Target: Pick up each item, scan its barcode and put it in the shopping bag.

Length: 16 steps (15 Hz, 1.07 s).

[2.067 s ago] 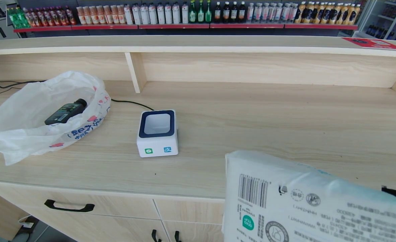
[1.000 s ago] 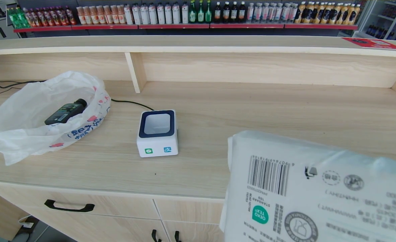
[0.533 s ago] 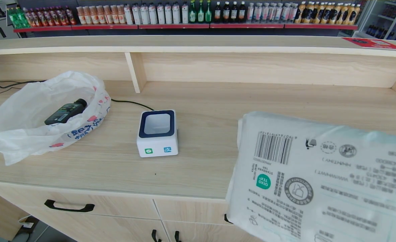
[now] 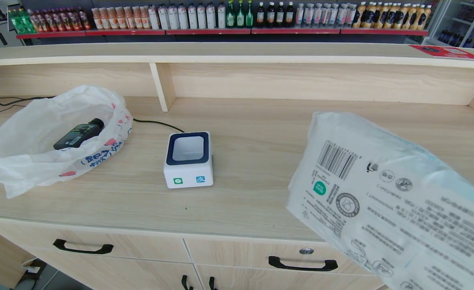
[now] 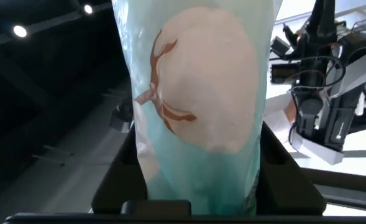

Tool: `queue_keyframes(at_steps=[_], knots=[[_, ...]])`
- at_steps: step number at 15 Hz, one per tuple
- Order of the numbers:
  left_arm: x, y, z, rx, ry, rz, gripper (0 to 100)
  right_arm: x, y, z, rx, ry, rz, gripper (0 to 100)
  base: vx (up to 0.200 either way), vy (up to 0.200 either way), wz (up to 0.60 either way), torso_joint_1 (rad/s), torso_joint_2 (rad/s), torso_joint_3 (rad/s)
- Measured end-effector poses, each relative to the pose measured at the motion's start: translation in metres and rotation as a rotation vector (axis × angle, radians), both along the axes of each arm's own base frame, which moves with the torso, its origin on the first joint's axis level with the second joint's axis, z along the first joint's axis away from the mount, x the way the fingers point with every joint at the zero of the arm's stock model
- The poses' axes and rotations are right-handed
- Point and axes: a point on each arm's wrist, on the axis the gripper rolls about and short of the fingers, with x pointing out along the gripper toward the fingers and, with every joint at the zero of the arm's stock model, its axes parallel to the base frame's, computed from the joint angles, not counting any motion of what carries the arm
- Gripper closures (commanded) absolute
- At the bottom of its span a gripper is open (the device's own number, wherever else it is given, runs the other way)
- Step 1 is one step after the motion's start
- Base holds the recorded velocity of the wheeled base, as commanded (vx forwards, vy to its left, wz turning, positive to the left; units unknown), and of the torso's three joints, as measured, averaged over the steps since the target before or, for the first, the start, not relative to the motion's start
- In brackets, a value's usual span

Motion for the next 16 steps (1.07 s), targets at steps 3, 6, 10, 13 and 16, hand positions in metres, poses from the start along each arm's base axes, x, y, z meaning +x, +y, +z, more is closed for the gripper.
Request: queue_keyframes(at_steps=[3, 6, 10, 13, 16], knots=[[0.000, 0.000, 0.000, 0.000, 0.000, 0.000, 0, 0.004, 0.000, -0.006, -0.058, -0.217, -0.091, 100, 0.000, 0.000, 0.00, 0.000, 0.00, 0.000], [0.000, 0.000, 0.000, 0.000, 0.000, 0.000, 0, 0.019, -0.001, -0.017, -0.122, -0.309, -0.285, 100, 0.000, 0.000, 0.00, 0.000, 0.00, 0.000], [0.000, 0.000, 0.000, 0.000, 0.000, 0.000, 0, 0.032, 0.002, -0.024, -0.202, -0.433, -0.400, 100, 0.000, 0.000, 0.00, 0.000, 0.00, 0.000], [0.000, 0.000, 0.000, 0.000, 0.000, 0.000, 0, 0.035, 0.003, -0.025, -0.223, -0.483, -0.416, 100, 0.000, 0.000, 0.00, 0.000, 0.00, 0.000], [0.000, 0.000, 0.000, 0.000, 0.000, 0.000, 0, 0.038, 0.003, -0.025, -0.269, -0.578, -0.526, 100, 0.000, 0.000, 0.00, 0.000, 0.00, 0.000]])
